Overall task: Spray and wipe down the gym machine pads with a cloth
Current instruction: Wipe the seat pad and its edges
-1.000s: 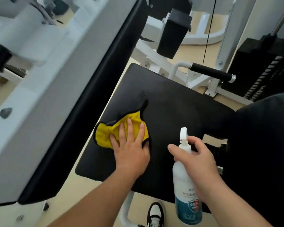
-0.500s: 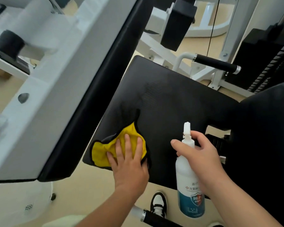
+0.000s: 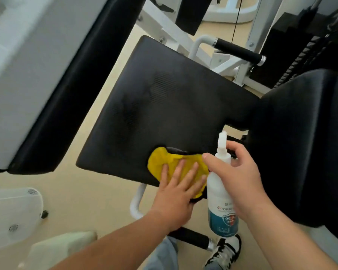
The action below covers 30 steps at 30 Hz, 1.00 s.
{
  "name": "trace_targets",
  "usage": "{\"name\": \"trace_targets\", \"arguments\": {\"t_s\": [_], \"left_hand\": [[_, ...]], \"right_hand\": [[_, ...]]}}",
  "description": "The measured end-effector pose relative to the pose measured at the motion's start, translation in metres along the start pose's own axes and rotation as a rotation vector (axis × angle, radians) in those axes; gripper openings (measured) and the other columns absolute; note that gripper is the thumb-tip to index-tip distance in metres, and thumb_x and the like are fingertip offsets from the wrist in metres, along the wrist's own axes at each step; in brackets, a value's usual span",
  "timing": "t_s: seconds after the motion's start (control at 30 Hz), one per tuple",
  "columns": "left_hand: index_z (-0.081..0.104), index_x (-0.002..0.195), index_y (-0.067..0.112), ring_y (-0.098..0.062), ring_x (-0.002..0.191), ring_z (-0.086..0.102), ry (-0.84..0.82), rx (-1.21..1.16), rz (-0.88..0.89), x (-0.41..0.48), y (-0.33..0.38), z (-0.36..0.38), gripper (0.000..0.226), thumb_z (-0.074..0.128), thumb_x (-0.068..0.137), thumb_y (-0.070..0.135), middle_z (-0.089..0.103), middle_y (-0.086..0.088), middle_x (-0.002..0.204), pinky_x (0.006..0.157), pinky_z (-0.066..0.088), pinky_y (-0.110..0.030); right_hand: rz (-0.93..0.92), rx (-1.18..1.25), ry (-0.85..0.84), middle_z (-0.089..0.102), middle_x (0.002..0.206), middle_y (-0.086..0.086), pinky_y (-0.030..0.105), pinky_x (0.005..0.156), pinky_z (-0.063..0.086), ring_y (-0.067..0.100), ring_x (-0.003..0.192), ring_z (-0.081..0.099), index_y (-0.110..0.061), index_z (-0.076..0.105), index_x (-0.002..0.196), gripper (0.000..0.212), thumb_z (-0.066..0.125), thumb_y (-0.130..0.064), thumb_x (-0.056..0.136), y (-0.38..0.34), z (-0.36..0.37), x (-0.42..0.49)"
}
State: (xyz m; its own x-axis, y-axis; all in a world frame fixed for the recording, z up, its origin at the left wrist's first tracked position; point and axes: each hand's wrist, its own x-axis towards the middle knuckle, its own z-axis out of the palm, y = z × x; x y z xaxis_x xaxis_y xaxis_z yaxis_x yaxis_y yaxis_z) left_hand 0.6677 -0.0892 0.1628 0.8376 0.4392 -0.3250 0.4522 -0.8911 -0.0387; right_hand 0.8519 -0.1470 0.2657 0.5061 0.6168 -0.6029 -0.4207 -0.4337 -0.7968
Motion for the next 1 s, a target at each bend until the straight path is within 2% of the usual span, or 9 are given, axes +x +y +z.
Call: {"name": "trace_targets", "arguments": {"t_s": [0.1, 0.27, 0.37, 0.47, 0.53, 0.6, 0.67, 0.87, 1.0], "left_hand": [[0.011, 0.165, 0.037, -0.029, 0.159, -0.014, -0.059, 0.077, 0.27, 0.031, -0.013, -0.017, 0.076, 0.046, 0.099, 0.052, -0.001, 0.004, 0.174, 0.124, -0.01, -0.063], [-0.008, 0.164, 0.036, -0.038, 0.156, -0.023, 0.017, 0.141, -0.319, 0.103, -0.022, -0.044, 0.077, 0.03, 0.101, 0.059, -0.022, -0.004, 0.172, 0.118, -0.008, -0.071], [-0.016, 0.163, 0.033, -0.045, 0.149, -0.035, -0.079, 0.14, -0.138, 0.102, 0.022, -0.041, 0.086, 0.036, 0.1, 0.061, -0.033, -0.007, 0.168, 0.115, -0.012, -0.074], [-0.023, 0.159, 0.023, -0.046, 0.147, -0.038, -0.046, 0.017, -0.227, 0.065, 0.049, 0.0, 0.071, 0.012, 0.108, 0.057, -0.031, -0.025, 0.164, 0.12, -0.028, -0.031], [-0.008, 0.164, 0.016, -0.044, 0.154, -0.023, -0.1, 0.007, 0.012, 0.037, 0.052, 0.015, 0.074, 0.02, 0.108, 0.055, -0.008, -0.027, 0.17, 0.12, -0.026, -0.024], [0.026, 0.163, 0.028, -0.036, 0.159, -0.006, -0.052, 0.284, 0.383, 0.024, 0.041, 0.01, 0.072, 0.051, 0.099, 0.05, 0.024, -0.006, 0.17, 0.123, -0.023, -0.051], [0.043, 0.155, 0.035, -0.03, 0.16, -0.002, -0.093, 0.199, 0.585, 0.013, 0.01, -0.003, 0.065, 0.059, 0.093, 0.039, 0.029, 0.005, 0.169, 0.123, -0.019, -0.058], [0.033, 0.162, 0.032, -0.025, 0.159, 0.019, 0.137, 0.121, 0.019, 0.004, -0.102, -0.033, 0.083, 0.065, 0.086, 0.043, 0.024, 0.0, 0.171, 0.126, 0.015, -0.056], [0.021, 0.165, 0.029, -0.029, 0.16, 0.008, 0.229, 0.011, -0.555, 0.014, -0.134, -0.051, 0.073, 0.039, 0.096, 0.045, 0.011, -0.006, 0.174, 0.128, 0.01, -0.056]], "right_hand": [[0.027, 0.026, 0.024, 0.079, 0.078, -0.005, 0.037, 0.068, 0.059, 0.014, 0.074, 0.073, -0.04, 0.068, 0.116, 0.037, 0.089, -0.027, 0.087, 0.014, -0.007, -0.009], [0.03, 0.006, 0.032, 0.081, 0.085, 0.003, 0.04, 0.073, 0.059, 0.017, 0.074, 0.073, -0.043, 0.07, 0.113, 0.035, 0.089, -0.03, 0.086, 0.028, -0.008, -0.024], [0.036, 0.031, 0.052, 0.082, 0.088, 0.002, 0.041, 0.074, 0.064, 0.02, 0.081, 0.08, -0.042, 0.069, 0.117, 0.037, 0.087, -0.026, 0.089, 0.03, -0.009, -0.025], [0.012, 0.035, 0.096, 0.083, 0.09, 0.0, 0.049, 0.083, 0.066, 0.02, 0.086, 0.081, -0.043, 0.07, 0.113, 0.035, 0.087, -0.025, 0.088, 0.028, -0.009, -0.025], [0.005, 0.025, 0.092, 0.082, 0.087, -0.002, 0.044, 0.08, 0.064, 0.014, 0.082, 0.08, -0.044, 0.069, 0.113, 0.035, 0.087, -0.026, 0.089, 0.025, -0.008, -0.025], [0.01, 0.034, 0.081, 0.081, 0.084, -0.006, 0.037, 0.074, 0.061, 0.009, 0.074, 0.078, -0.047, 0.067, 0.111, 0.037, 0.087, -0.026, 0.089, 0.022, -0.006, -0.024], [0.017, 0.047, 0.084, 0.08, 0.083, -0.006, 0.036, 0.072, 0.061, 0.008, 0.068, 0.074, -0.047, 0.065, 0.11, 0.037, 0.087, -0.026, 0.089, 0.018, -0.002, -0.021], [0.063, 0.062, 0.064, 0.08, 0.09, 0.004, 0.049, 0.085, 0.064, 0.026, 0.087, 0.076, -0.045, 0.068, 0.112, 0.035, 0.089, -0.033, 0.087, 0.014, 0.016, -0.007], [0.11, 0.036, -0.024, 0.08, 0.099, 0.009, 0.05, 0.089, 0.063, 0.028, 0.095, 0.077, -0.047, 0.068, 0.112, 0.034, 0.089, -0.036, 0.087, 0.016, 0.028, 0.003]]}}
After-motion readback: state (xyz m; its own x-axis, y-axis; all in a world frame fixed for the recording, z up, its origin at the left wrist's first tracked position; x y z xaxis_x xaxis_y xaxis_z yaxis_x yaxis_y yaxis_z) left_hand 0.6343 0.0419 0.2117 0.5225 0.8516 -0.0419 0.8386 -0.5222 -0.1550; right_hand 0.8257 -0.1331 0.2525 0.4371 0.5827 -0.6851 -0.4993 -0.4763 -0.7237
